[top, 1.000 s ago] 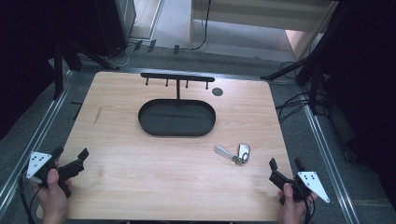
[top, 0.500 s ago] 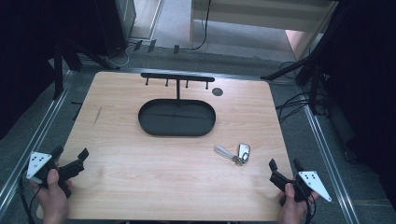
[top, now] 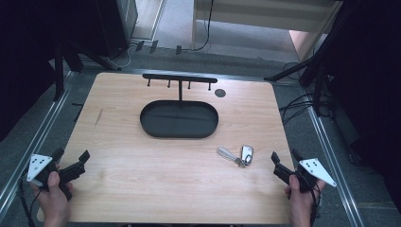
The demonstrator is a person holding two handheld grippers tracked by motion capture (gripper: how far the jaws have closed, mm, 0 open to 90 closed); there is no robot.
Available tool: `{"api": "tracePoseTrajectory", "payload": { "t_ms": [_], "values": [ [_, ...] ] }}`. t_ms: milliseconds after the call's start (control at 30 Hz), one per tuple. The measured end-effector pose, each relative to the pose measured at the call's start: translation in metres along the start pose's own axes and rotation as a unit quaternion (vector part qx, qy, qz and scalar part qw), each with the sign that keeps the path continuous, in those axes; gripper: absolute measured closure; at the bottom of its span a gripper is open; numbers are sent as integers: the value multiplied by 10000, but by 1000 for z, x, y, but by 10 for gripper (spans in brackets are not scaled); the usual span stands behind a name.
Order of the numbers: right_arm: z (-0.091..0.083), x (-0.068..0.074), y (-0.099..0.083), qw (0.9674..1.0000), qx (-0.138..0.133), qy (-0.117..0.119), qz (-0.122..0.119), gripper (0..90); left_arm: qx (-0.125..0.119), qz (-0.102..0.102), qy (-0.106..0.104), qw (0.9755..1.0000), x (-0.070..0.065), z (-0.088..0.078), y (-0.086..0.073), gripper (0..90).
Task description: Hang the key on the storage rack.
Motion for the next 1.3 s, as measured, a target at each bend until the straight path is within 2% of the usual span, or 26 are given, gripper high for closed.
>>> {"api": "tracePoseTrajectory", "payload": {
  "t_ms": [100, 133, 233, 400, 433, 467, 533, 567, 600, 700, 767, 800, 833, 1000, 1100, 1133, 1167, 1200, 1233, 1300],
  "values": [
    [4, 5, 8, 9994, 222, -6, -264, 221, 6, 8, 10, 10000, 0, 0, 0, 55],
    [4, 5, 8, 9994, 222, -6, -264, 221, 6, 8, 10, 10000, 0, 0, 0, 56],
    [9, 14, 17, 9976, 517, 147, -446, 241, 2, -2, 11, 10000, 0, 0, 0, 55],
    [17, 25, 24, 9946, 773, 209, -667, 231, 6, -12, 0, 10000, 0, 0, 0, 55],
    [20, 31, 26, 9929, 863, 272, -768, 203, 4, -24, -4, 10000, 1, 0, 0, 56],
    [20, 31, 26, 9929, 863, 272, -768, 203, 4, -24, -4, 10000, 1, 0, 0, 55],
    [24, 39, 28, 9904, 969, 336, -926, 179, 5, -47, -5, 10000, 1, 0, 0, 56],
    [29, 46, 29, 9870, 1086, 321, -1140, 159, 4, -55, -9, 10000, 1, 0, 0, 55],
    [31, 50, 29, 9856, 1139, 327, -1204, 128, 11, -60, -10, 10000, 1, 0, 0, 55],
    [36, 63, 34, 9836, 1174, 571, -1243, 134, 15, -68, -19, 10000, 1, 0, 0, 55],
    [38, 66, 35, 9828, 1191, 568, -1292, 142, 16, -73, -20, 10000, 1, 0, 0, 56],
    [40, 70, 36, 9811, 1226, 515, -1406, 153, 15, -75, -20, 10000, 1, 0, 0, 55],
    [44, 76, 38, 9783, 1272, 456, -1573, 184, 17, -79, -24, 10000, 1, 0, 0, 56],
    [52, 90, 43, 9687, 1390, 323, -2033, 277, 23, -92, -34, 9999, 1, 1, 0, 55],
    [57, 96, 43, 9629, 1535, 402, -2184, 343, 29, -86, -38, 10000, 2, 1, 0, 55],
    [59, 98, 43, 9602, 1589, 415, -2260, 381, 29, -86, -38, 10000, 2, 1, 0, 55],
    [60, 101, 41, 9561, 1695, 518, -2333, 404, 34, -84, -38, 10000, 2, 1, 0, 55],
    [60, 101, 41, 9561, 1695, 518, -2333, 404, 37, -87, -38, 9999, 2, 1, 0, 55],
    [62, 107, 37, 9451, 1910, 751, -2543, 419, 36, -93, -41, 9999, 2, 1, 0, 55],
    [64, 110, 31, 9310, 2146, 810, -2840, 473, 38, -94, -44, 9999, 2, 1, 0, 55]
  ]
}}
Point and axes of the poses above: each handheld gripper's, and its own axes: z roughly forward along the jaws, y roughly out of its top, x roughly to its left, the point moved 8 cm from there along z, roughly forward along the jaws, and after that the axes turned 9 degrees about x, right-handed, at the moved point
